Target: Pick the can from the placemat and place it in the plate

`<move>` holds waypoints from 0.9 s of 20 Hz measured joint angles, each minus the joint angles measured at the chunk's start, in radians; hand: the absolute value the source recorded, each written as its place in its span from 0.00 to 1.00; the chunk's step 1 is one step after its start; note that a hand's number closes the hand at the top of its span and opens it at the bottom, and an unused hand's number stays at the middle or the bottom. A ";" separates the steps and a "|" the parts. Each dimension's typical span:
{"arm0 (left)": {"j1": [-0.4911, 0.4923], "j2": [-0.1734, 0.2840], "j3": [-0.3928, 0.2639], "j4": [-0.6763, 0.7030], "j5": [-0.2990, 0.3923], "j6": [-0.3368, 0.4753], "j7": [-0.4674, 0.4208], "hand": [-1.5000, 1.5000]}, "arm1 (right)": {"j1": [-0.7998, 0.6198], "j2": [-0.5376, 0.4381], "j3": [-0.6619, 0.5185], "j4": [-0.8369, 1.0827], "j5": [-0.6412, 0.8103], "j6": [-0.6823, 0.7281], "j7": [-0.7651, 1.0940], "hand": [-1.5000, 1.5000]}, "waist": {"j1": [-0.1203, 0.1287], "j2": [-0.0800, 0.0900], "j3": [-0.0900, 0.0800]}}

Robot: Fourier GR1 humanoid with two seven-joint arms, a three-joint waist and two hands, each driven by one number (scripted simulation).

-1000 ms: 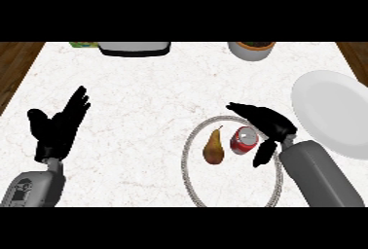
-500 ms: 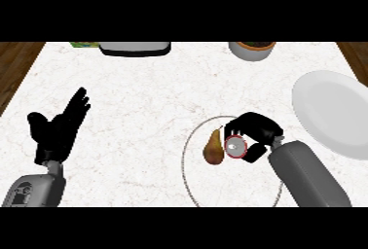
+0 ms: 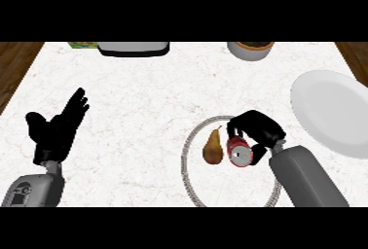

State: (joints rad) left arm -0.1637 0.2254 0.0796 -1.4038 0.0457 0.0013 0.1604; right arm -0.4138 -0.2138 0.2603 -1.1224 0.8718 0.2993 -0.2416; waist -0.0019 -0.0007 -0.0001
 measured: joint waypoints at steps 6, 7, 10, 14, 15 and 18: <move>-0.013 -0.002 -0.002 0.000 -0.003 0.001 0.010 0.50 | -0.059 0.092 -0.128 0.039 0.064 -0.193 0.310 1.00 | 0.007 0.003 0.000; -0.011 -0.010 -0.009 0.000 -0.009 0.006 0.007 0.50 | -0.073 0.105 -0.144 0.042 0.083 -0.237 0.359 1.00 | 0.008 0.003 0.000; 0.001 -0.010 -0.008 0.000 -0.007 0.001 -0.003 0.50 | -0.113 0.120 -0.186 0.010 0.140 -0.367 0.471 1.00 | 0.006 0.001 0.000; 0.002 -0.012 -0.007 0.005 -0.012 0.005 -0.009 0.50 | -0.157 0.114 -0.217 -0.043 0.255 -0.535 0.603 1.00 | 0.001 -0.001 -0.001; 0.000 -0.014 -0.008 0.004 -0.012 0.006 -0.006 0.50 | -0.162 0.109 -0.227 -0.047 0.284 -0.573 0.632 1.00 | 0.001 -0.001 -0.001; -0.006 -0.018 -0.006 0.006 -0.014 0.011 -0.005 0.50 | -0.161 0.109 -0.250 -0.075 0.354 -0.653 0.720 1.00 | 0.000 -0.001 -0.001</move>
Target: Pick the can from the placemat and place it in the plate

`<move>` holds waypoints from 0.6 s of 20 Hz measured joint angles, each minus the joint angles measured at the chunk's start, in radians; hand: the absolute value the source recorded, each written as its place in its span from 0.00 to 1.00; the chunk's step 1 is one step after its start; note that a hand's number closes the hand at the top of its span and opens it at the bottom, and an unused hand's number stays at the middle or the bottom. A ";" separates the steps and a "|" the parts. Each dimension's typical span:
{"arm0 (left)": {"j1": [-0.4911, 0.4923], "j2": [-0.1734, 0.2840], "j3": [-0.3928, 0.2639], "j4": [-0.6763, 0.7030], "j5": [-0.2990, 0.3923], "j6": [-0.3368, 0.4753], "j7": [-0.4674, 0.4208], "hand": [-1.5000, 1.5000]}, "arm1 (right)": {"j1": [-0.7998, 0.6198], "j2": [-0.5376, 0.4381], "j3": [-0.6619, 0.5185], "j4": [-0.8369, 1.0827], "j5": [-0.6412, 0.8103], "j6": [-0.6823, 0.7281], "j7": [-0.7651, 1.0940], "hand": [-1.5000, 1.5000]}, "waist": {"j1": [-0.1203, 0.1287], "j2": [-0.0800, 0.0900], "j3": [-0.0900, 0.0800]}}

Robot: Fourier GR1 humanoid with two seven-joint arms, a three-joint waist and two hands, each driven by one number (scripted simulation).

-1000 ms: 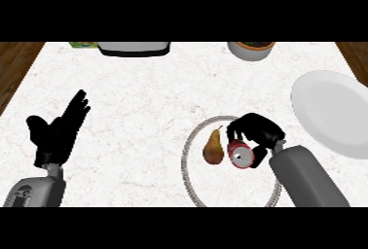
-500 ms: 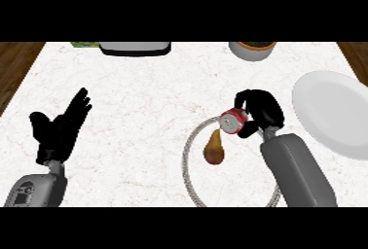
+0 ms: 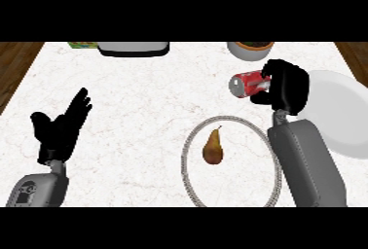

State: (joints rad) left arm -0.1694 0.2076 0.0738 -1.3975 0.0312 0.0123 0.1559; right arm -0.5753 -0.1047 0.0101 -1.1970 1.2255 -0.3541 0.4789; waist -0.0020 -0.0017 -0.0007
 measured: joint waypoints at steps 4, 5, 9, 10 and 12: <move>0.009 -0.012 -0.009 -0.013 -0.012 0.010 0.004 0.50 | 0.005 -0.018 -0.060 -0.048 -0.005 -0.025 0.063 1.00 | 0.001 0.000 0.000; 0.021 -0.011 -0.005 -0.007 -0.009 0.003 -0.010 0.50 | 0.006 -0.035 -0.082 -0.062 -0.024 -0.017 0.063 1.00 | 0.000 0.000 0.001; 0.005 -0.006 0.004 0.001 -0.008 -0.003 -0.003 0.50 | 0.041 -0.080 -0.163 -0.043 -0.098 -0.075 0.020 1.00 | 0.001 0.002 0.001; 0.005 0.008 0.015 -0.007 0.005 -0.019 0.007 0.50 | 0.052 -0.100 -0.188 -0.032 -0.125 -0.086 -0.003 1.00 | 0.002 0.002 0.001; 0.002 0.003 0.010 -0.032 0.000 -0.010 0.030 0.50 | 0.064 -0.131 -0.225 -0.002 -0.158 -0.107 -0.032 1.00 | 0.004 0.002 0.001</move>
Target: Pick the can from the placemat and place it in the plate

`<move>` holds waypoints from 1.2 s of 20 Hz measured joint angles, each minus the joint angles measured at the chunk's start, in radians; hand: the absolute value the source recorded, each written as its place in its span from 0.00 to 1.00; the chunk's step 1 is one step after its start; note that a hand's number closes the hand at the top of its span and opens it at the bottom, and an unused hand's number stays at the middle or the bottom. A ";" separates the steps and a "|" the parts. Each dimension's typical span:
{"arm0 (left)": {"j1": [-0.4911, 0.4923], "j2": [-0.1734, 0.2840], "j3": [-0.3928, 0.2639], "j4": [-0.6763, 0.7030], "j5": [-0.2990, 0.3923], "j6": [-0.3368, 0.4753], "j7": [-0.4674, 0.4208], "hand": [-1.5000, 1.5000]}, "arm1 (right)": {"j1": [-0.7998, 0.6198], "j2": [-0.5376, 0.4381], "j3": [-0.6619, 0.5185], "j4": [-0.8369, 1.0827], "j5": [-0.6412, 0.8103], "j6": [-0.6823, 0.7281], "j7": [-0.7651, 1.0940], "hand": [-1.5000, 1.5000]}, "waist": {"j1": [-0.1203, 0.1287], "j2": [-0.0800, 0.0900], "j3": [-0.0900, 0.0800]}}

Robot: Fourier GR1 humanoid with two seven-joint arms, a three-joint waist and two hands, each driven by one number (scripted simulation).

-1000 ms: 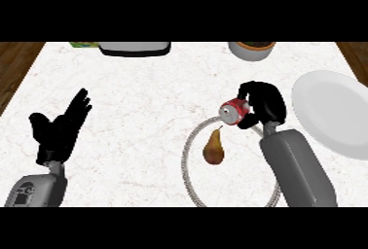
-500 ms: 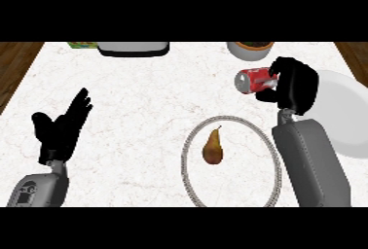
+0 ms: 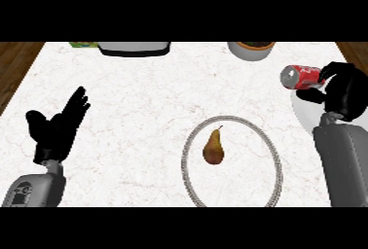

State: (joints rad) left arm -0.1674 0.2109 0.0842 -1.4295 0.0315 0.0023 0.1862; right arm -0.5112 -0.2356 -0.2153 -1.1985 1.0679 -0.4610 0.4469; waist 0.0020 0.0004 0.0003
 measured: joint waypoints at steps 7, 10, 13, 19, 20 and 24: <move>0.007 -0.008 -0.003 -0.018 -0.010 -0.002 0.008 0.50 | -0.005 -0.137 -0.119 0.192 -0.134 -0.026 -0.164 1.00 | 0.004 0.002 0.000; 0.009 -0.010 -0.004 -0.017 -0.011 -0.007 0.007 0.50 | 0.002 -0.193 -0.148 0.289 -0.172 0.008 -0.230 1.00 | 0.006 0.003 0.000; 0.009 -0.012 -0.004 -0.023 -0.011 -0.008 0.012 0.50 | -0.014 -0.220 -0.173 0.379 -0.221 0.059 -0.277 1.00 | 0.008 0.003 0.001; -0.012 -0.011 0.005 -0.010 -0.005 -0.014 0.017 0.50 | -0.053 -0.288 -0.247 0.586 -0.340 0.154 -0.460 0.00 | 0.014 0.006 0.002; -0.006 -0.011 0.008 -0.009 -0.003 -0.019 0.010 0.50 | -0.061 -0.295 -0.249 0.593 -0.353 0.164 -0.482 0.00 | 0.013 0.006 0.002; 0.001 -0.009 0.011 -0.007 -0.011 -0.018 -0.001 0.50 | -0.070 -0.297 -0.276 0.611 -0.399 0.115 -0.631 0.00 | 0.011 0.005 0.002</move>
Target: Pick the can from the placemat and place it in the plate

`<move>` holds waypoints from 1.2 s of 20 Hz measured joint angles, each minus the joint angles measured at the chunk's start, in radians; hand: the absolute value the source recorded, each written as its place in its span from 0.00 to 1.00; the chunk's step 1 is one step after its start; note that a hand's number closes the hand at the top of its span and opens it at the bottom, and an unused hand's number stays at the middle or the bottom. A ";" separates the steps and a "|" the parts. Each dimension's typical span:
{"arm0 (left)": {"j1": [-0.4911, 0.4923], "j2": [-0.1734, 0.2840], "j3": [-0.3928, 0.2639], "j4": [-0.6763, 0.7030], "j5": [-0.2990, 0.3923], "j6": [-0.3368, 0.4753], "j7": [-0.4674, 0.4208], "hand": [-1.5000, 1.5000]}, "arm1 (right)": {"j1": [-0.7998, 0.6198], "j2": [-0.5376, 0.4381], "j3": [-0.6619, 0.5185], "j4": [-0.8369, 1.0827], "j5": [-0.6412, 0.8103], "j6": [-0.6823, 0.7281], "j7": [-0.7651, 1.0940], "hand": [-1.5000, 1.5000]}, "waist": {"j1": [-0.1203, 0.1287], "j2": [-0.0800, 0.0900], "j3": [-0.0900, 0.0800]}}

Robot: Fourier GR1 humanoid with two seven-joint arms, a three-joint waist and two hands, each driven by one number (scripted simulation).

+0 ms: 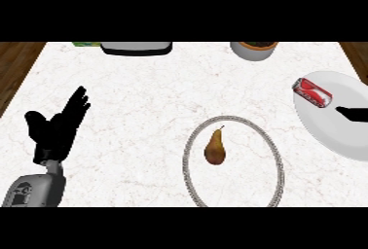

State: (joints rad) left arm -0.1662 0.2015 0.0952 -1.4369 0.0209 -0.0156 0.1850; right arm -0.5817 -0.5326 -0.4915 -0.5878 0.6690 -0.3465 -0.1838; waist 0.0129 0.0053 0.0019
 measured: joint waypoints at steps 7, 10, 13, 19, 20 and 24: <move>-0.003 -0.004 0.004 0.027 -0.011 0.007 -0.016 0.50 | -0.004 0.046 -0.077 -0.119 -0.185 0.059 -0.223 0.00 | -0.017 -0.006 -0.001; 0.001 -0.008 0.004 0.030 -0.016 0.011 -0.022 0.50 | -0.011 0.068 -0.114 -0.163 -0.269 0.113 -0.181 0.00 | -0.021 -0.009 -0.002; 0.009 -0.008 0.003 0.008 -0.016 0.014 -0.008 0.50 | 0.006 0.078 -0.148 -0.198 -0.359 0.217 -0.128 0.00 | -0.024 -0.012 -0.002; 0.015 -0.017 -0.001 0.004 -0.023 0.015 -0.007 0.50 | 0.078 0.034 -0.189 -0.244 -0.503 0.399 -0.075 0.00 | -0.020 -0.008 -0.002; 0.018 -0.014 0.001 -0.001 -0.023 0.010 -0.007 0.50 | 0.093 0.028 -0.191 -0.241 -0.519 0.410 -0.089 0.00 | -0.018 -0.008 -0.002; 0.021 -0.015 0.012 0.015 -0.016 -0.004 -0.025 0.50 | 0.160 0.009 -0.198 -0.276 -0.580 0.444 -0.119 0.00 | -0.016 -0.006 -0.002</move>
State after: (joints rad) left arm -0.1449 0.1869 0.1067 -1.4220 0.0044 -0.0197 0.1602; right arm -0.4212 -0.5240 -0.6894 -0.8642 0.0893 0.0971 -0.3029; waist -0.0030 -0.0011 0.0001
